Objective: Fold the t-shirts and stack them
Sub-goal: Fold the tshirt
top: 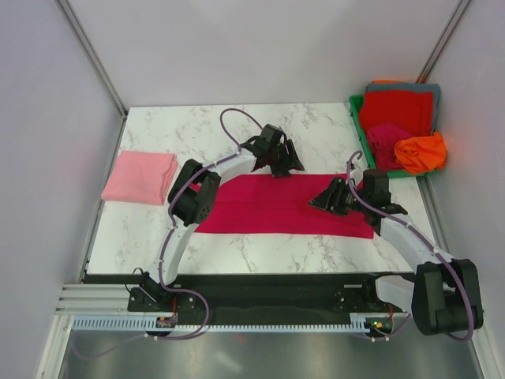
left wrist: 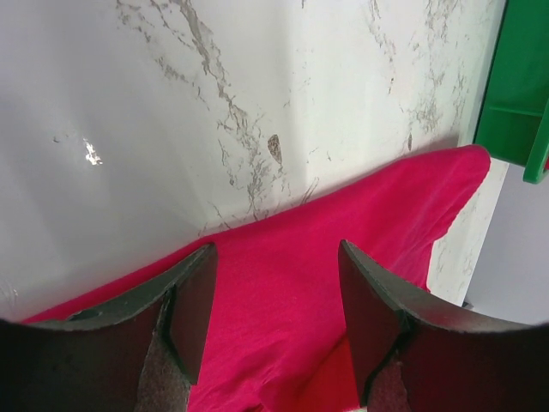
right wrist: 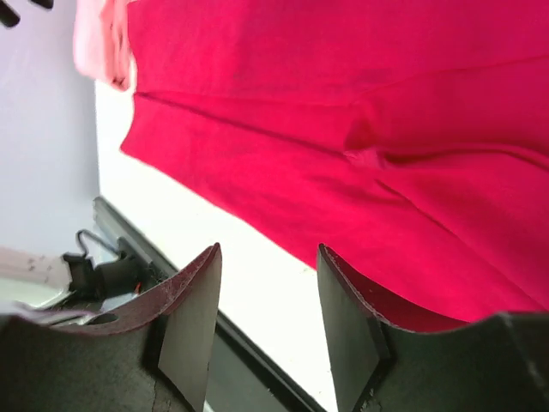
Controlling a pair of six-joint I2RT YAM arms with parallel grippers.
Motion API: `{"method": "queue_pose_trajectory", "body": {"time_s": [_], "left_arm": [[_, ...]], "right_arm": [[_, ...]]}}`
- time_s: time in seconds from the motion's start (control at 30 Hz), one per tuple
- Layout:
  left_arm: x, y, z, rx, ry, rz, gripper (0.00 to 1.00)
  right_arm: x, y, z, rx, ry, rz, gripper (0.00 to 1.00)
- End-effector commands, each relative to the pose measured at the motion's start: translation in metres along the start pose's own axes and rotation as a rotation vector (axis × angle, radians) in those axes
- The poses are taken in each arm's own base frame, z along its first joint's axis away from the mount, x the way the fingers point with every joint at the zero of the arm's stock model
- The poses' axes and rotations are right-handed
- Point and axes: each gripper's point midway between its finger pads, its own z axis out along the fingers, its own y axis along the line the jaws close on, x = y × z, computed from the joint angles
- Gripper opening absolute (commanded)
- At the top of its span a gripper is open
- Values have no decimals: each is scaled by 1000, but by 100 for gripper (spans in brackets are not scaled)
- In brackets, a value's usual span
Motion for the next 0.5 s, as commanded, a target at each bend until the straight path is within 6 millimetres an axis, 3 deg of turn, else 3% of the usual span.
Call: {"method": "queue_pose_trajectory", "body": {"time_s": [0.0,0.03,0.07,0.17,0.23,0.27,0.3,0.37,0.47], "left_arm": [[-4,-8,-1,2,-19,32,66],[-5,-10,-2,6,-25,50,66],[-6,-17,-6,15,-43,68,66],[0,-33,-19,34,-86,144,66],[-3,-49,-28,81,-139,196,66],[7,-47,-29,77,-144,215,67],[1,-65,-43,124,-191,240,67],[10,-67,-49,135,-211,269,68],[24,-92,-58,223,-219,313,68]], "right_arm": [[-19,-2,-13,104,-71,-45,56],[-34,-4,-16,153,-120,-66,57],[-46,-24,-20,276,-175,-78,57],[-68,-44,-18,394,-218,-98,57],[-76,-52,-8,412,-206,-92,56],[-79,-53,-3,406,-203,-96,56],[-78,-60,4,409,-176,-85,56],[-85,-61,10,402,-185,-85,56],[-81,-70,19,400,-165,-71,55]]}}
